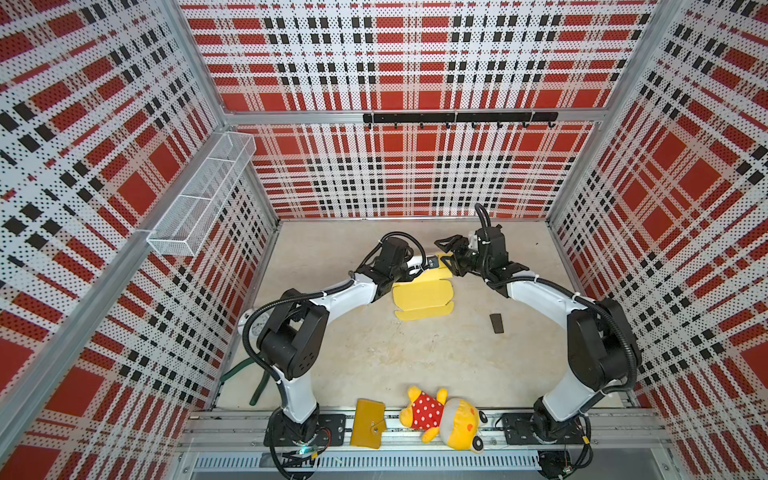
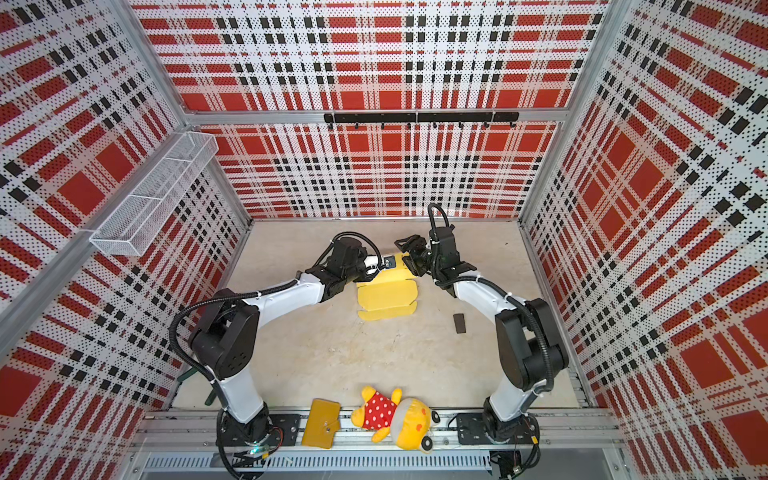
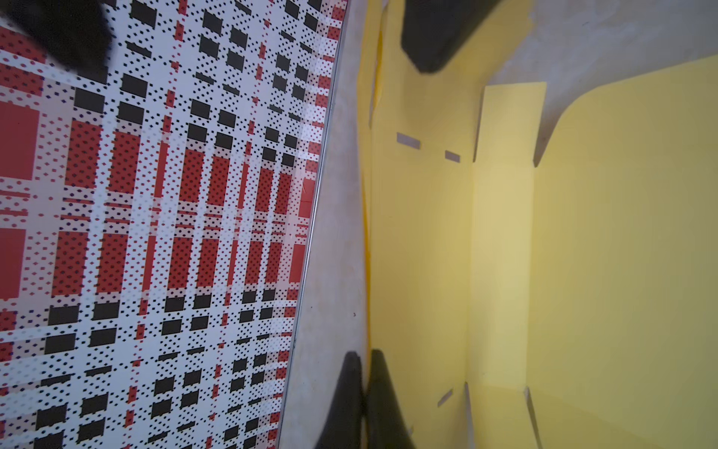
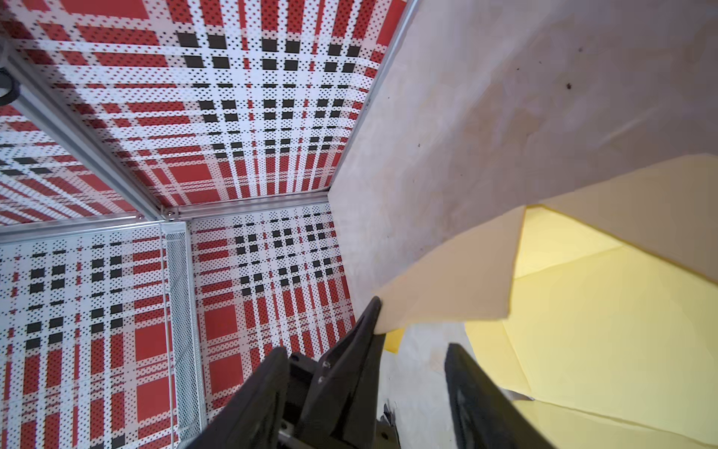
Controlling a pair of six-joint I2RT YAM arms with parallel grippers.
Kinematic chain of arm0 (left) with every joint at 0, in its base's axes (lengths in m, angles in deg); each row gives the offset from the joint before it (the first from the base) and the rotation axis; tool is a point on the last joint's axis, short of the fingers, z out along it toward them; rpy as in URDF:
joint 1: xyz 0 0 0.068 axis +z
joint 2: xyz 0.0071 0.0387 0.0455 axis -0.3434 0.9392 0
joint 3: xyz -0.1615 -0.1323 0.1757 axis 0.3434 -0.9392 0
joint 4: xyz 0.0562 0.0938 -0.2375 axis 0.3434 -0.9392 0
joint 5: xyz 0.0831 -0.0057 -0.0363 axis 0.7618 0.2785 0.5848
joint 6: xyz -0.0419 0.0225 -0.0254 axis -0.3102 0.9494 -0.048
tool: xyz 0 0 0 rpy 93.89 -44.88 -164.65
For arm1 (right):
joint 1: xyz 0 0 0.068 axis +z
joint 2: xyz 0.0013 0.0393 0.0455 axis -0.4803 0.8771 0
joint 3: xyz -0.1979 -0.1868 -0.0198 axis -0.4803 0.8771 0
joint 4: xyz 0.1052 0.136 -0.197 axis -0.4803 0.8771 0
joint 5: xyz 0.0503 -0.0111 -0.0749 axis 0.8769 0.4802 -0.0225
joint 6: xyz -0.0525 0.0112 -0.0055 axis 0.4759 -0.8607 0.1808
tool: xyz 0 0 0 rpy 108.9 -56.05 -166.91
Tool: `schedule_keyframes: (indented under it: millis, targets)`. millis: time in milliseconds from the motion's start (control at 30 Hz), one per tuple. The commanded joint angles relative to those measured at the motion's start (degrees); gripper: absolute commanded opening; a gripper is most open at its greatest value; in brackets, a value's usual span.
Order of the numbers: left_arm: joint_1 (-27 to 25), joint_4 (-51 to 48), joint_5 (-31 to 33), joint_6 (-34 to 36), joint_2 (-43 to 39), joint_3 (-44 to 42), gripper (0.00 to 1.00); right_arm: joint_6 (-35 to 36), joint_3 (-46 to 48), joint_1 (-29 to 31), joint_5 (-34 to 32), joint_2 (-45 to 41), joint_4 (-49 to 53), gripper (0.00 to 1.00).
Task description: Fold the paper box
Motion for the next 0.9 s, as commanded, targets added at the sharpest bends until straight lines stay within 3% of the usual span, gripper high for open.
schedule_keyframes:
  millis: [0,867]
  targets:
    - [-0.71,2.84,0.25,1.51,0.69,-0.56,0.0,-2.17,-1.73,0.21,0.3,1.92,-2.95,0.64]
    - [-1.58,4.69,-1.14,3.5,2.62,-3.0,0.0,-3.08,-4.01,1.11,-2.08,9.52,-5.47,0.3]
